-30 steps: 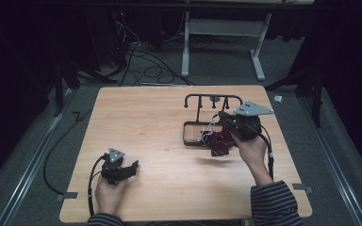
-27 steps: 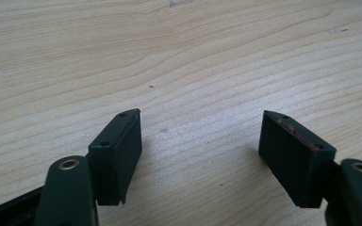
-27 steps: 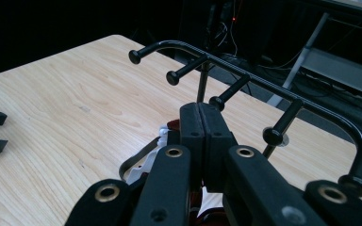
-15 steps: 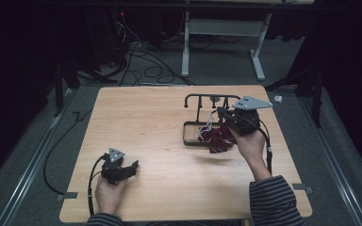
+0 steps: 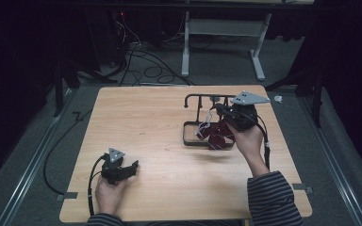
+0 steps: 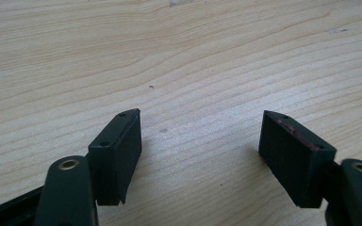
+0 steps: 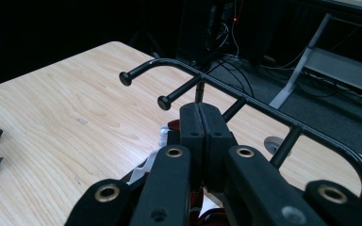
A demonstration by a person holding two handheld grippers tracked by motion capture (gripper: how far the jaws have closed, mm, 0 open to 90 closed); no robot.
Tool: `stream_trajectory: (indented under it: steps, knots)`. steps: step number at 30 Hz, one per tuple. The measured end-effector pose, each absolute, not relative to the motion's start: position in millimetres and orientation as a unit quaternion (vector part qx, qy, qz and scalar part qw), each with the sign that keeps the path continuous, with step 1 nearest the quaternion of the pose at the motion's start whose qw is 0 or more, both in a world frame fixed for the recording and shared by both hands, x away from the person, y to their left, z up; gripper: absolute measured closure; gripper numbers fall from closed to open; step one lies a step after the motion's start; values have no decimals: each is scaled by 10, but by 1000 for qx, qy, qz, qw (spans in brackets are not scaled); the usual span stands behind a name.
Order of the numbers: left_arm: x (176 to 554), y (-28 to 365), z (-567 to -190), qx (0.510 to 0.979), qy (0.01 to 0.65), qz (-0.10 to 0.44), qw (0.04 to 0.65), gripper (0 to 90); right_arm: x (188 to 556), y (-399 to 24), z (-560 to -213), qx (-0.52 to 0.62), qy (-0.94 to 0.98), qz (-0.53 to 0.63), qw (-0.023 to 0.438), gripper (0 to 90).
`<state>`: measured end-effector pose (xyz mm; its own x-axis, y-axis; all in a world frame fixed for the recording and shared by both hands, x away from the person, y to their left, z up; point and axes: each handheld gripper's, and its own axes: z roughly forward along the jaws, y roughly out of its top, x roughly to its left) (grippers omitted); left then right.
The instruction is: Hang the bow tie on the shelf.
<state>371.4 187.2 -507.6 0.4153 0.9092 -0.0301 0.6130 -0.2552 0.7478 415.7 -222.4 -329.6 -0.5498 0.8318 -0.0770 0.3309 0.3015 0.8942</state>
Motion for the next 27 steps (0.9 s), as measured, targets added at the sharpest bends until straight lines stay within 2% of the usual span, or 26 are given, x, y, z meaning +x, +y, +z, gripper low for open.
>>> stream_trajectory:
  steps: [27]
  knots:
    - [3714, 1877, -5074, 764, 499, 207, 353, 309, 4393, -2174, -3284, 405, 749, 442, 282, 900]
